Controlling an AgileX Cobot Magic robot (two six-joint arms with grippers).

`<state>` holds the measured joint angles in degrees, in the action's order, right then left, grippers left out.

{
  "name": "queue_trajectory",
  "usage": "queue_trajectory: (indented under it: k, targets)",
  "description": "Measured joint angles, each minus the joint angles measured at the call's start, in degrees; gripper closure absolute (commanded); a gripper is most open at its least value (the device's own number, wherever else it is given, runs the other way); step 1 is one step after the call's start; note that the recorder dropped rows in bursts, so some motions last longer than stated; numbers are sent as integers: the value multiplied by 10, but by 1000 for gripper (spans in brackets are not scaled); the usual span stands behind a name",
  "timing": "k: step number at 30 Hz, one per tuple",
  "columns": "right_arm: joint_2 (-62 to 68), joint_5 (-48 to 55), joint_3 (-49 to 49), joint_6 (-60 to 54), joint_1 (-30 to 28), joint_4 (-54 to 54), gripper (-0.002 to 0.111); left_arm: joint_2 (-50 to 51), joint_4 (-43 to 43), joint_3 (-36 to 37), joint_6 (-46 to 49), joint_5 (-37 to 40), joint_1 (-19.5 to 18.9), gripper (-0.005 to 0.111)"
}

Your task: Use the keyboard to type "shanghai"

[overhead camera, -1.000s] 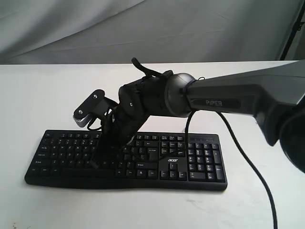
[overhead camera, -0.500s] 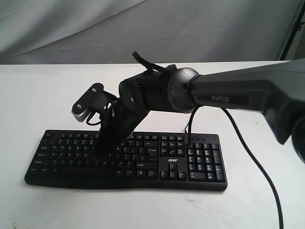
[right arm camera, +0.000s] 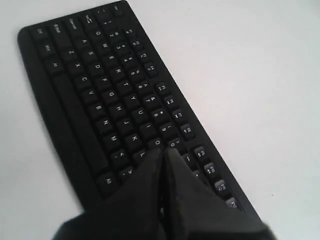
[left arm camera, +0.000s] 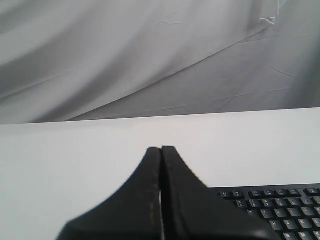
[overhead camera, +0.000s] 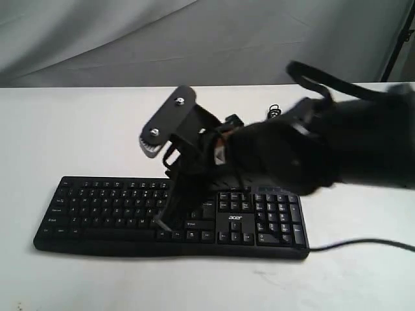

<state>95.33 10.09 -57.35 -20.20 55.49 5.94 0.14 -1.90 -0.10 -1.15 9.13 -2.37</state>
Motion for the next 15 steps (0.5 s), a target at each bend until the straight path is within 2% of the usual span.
queue_trajectory:
  k: [5, 8, 15]
  targets:
    - [-152, -110, 158, 18, 10, 14, 108, 0, 0, 0, 0, 0, 0, 107]
    - [-258, -121, 220, 22, 10, 42, 108, 0, 0, 0, 0, 0, 0, 107]
    - [-345, -120, 237, 24, 10, 47, 108, 0, 0, 0, 0, 0, 0, 107]
